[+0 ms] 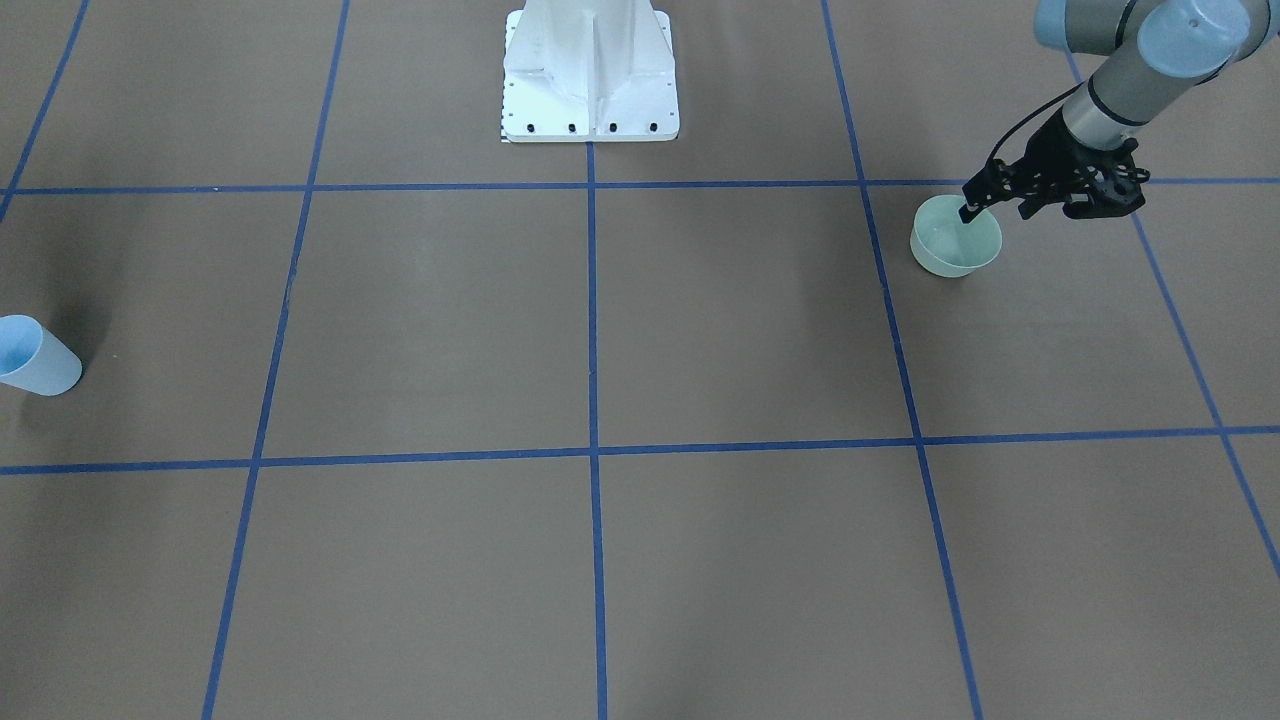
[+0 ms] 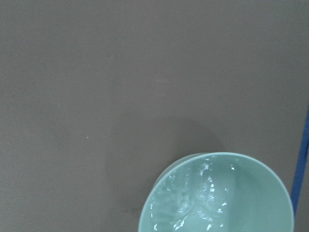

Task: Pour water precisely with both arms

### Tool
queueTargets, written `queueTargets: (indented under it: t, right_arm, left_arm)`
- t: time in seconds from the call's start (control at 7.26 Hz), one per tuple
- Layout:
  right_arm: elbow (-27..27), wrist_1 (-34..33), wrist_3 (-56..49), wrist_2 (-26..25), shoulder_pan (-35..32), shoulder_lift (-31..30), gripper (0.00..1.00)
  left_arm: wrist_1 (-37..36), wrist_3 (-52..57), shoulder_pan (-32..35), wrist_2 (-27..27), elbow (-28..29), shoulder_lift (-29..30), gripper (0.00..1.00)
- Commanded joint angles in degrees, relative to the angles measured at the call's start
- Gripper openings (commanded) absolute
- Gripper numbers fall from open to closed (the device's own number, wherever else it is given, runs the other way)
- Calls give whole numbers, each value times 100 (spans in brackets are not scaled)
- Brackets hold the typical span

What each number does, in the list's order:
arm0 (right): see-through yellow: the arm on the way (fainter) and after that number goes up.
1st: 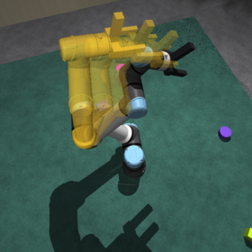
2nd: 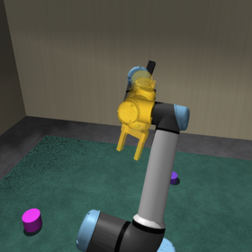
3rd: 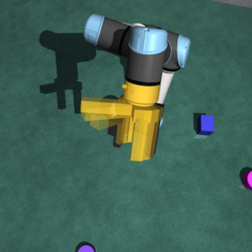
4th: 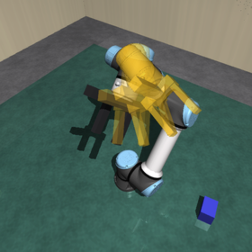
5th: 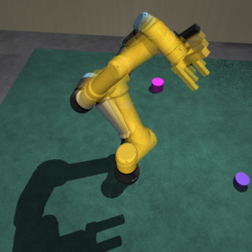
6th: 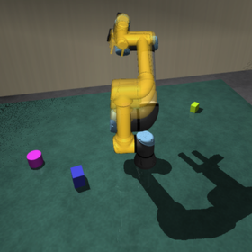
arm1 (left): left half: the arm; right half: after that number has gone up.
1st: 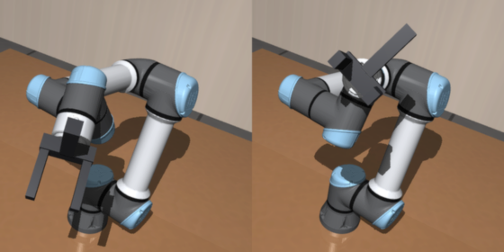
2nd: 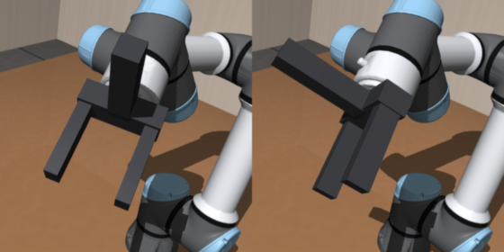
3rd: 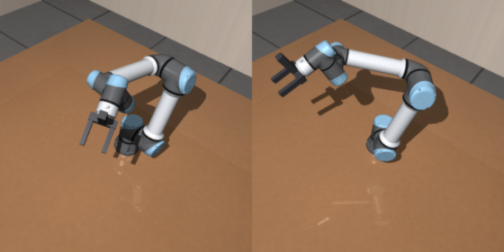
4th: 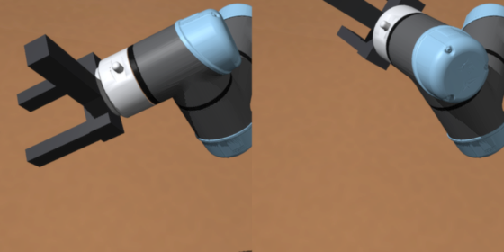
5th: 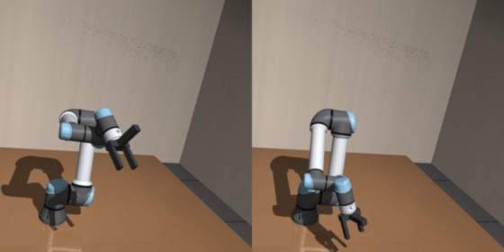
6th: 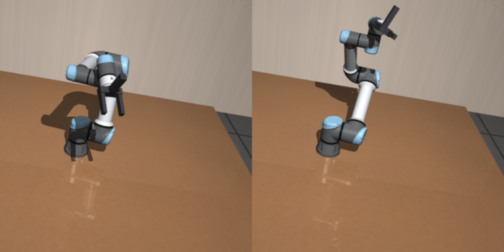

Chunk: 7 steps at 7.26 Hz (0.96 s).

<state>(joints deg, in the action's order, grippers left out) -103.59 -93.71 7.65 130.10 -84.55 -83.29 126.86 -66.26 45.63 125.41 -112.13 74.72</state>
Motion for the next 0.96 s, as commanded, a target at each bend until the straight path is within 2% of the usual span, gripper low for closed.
queueTargets:
  t: [0.0, 0.14, 0.28, 0.41, 0.55, 0.69, 0.83]
  right_arm:
    - [-20, 10, 0, -28, 0, -125, 100]
    - [6, 10, 0, -28, 9, -126, 100]
    - [-3, 10, -17, -72, 0, -135, 100]
    - [-29, 10, -9, -64, 0, -153, 100]
    - [49, 10, 9, -72, 0, -161, 100]
    - [102, -7, 18, -12, -9, -231, 100]
    - [85, -7, 18, 94, -52, -406, 100]
  left_arm:
    - [-1302, 1035, 584, 150, -744, 16, 100]
    - [-2670, 2524, 1405, 150, -1218, 147, 100]
    - [-3571, 4001, 2231, 167, -1197, 575, 100]
    - [-4137, 5503, 3048, 176, -788, 710, 100]
    - [-4204, 6093, 3805, 324, -227, 876, 100]
    - [-4196, 6081, 4004, 761, 240, 861, 100]
    - [-4143, 5820, 4023, 931, 401, 878, 100]
